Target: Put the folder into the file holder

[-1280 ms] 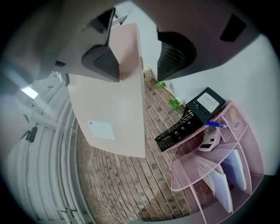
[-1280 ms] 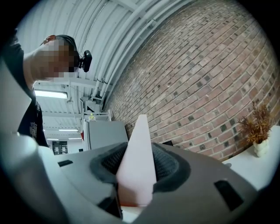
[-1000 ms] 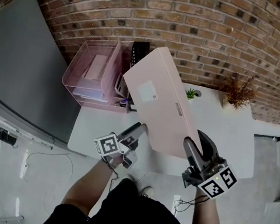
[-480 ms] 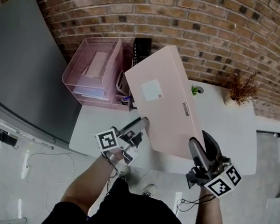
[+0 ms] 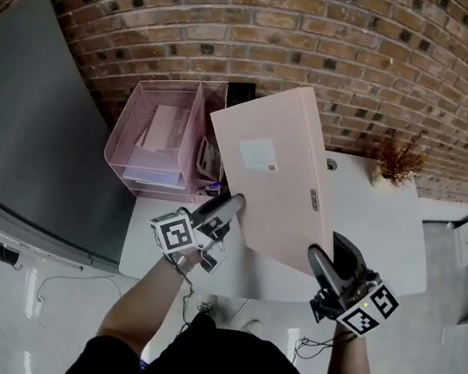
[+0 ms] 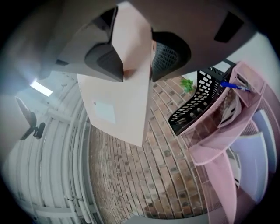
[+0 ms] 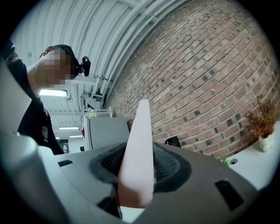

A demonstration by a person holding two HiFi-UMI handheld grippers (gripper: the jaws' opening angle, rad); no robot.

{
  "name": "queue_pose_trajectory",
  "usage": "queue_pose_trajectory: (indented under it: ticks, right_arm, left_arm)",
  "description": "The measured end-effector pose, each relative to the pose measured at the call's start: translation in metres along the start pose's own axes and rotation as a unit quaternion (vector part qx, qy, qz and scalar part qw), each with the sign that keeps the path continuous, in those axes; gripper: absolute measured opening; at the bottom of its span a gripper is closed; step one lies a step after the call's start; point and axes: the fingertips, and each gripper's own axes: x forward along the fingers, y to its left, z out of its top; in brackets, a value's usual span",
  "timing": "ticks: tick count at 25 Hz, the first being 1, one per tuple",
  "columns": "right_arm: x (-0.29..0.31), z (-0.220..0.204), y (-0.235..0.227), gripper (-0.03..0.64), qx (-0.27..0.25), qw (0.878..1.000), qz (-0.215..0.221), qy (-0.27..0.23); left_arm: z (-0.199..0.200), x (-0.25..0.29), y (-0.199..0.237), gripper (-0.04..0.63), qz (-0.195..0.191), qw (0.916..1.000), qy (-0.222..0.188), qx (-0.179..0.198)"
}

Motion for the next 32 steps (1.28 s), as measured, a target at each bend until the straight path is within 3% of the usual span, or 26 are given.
queue_pose_trajectory:
  ticks: [4, 9, 18, 25, 32]
  right_arm:
    - [0.013, -0.014, 0.007, 0.187, -0.035, 0.998, -0.003, 0.053]
    - [0.029, -0.043, 0.016, 0.194, -0.05, 0.991, -0.002, 0.121]
    - [0.053, -0.099, 0.033, 0.242, -0.06, 0.976, -0.01, 0.208]
    - [0.06, -0.121, 0.026, 0.229, -0.017, 0.977, -0.06, 0.203]
    - [0.075, -0.13, 0.028, 0.218, 0.012, 0.979, -0.072, 0.189]
  left_arm:
    - [0.023, -0.003, -0.005, 0.206, -0.03, 0.9975, 0.014, 0.062]
    - [0.045, -0.016, -0.002, 0.206, -0.032, 0.9937, 0.021, 0.106]
    - [0.066, -0.026, -0.005, 0.206, -0.055, 0.9866, 0.035, 0.15]
    - [0.066, -0.026, 0.001, 0.207, -0.054, 0.9826, 0.05, 0.17]
    - [0.041, -0.021, -0.003, 0.215, -0.071, 0.9723, 0.093, 0.202]
